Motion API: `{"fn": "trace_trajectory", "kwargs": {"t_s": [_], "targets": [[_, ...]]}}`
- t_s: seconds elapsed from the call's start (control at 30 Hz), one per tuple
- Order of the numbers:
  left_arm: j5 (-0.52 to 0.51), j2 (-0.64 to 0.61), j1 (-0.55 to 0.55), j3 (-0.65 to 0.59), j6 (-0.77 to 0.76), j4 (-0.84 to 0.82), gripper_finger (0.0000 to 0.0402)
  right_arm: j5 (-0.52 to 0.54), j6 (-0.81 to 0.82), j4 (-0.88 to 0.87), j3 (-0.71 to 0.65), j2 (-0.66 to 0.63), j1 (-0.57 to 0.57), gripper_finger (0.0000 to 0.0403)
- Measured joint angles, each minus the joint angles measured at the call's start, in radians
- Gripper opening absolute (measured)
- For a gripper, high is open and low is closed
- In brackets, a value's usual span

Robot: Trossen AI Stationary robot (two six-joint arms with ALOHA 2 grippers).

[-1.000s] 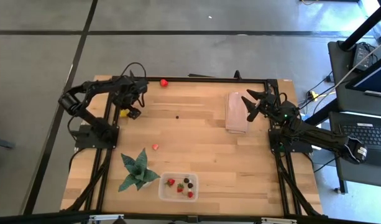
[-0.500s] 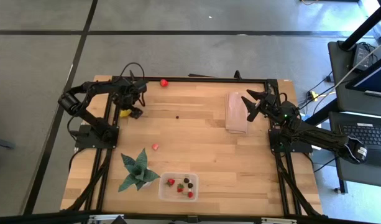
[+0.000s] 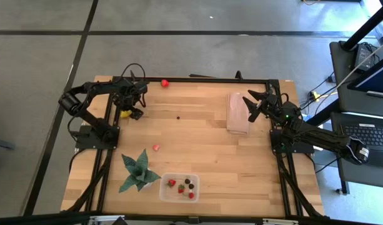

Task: Pick and placing Produce into tupperware
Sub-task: Put the yellow lemon into the transparent bin

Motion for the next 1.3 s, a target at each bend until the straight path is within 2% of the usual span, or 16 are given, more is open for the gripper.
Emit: {"fn": "trace_trajectory", "kwargs": {"t_s": [0.6,1.3], "targets": [[0.016,0.000,0.000,-0.012,-0.037,-0.018,0.0278,0.000,-0.003,0.000,0.000,0.000,0.000,0.0243],[0.023,0.038,0.000,-0.023,-0.101,0.022,0.0275,0.000,-0.008,-0.001,0.000,0.000,0.000,0.0243]]}}
